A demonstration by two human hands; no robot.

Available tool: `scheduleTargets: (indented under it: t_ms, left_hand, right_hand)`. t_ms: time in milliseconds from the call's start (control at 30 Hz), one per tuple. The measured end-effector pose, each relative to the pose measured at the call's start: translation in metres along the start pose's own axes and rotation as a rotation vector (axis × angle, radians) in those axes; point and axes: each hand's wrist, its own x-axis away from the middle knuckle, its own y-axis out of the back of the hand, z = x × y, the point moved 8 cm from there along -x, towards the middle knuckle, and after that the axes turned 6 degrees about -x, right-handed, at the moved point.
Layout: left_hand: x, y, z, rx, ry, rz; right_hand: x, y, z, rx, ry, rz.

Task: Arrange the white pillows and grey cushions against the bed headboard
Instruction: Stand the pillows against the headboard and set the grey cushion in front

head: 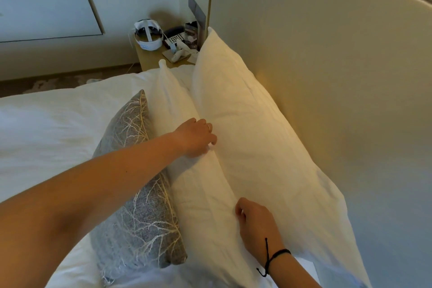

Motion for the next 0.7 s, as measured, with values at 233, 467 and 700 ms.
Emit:
scheduleTargets:
  t_ms: [233, 467, 700]
  left_hand:
    - [0.091, -0.006, 0.052, 0.352, 0.454, -0.462]
    - [0.202, -0.118, 0.073, 1.021, 0.926, -0.529]
    - [0.252, -0.227, 0.041, 1.447, 1.192, -0.367]
  right_hand:
    - [-0.014, 0.004, 0.031, 0.251, 0.072, -0.017]
    - [-0.031, -0.032, 0.167, 0.08, 0.486, 0.102]
    - [-0.056, -0.09, 0.204, 0.128, 0.38, 0.256]
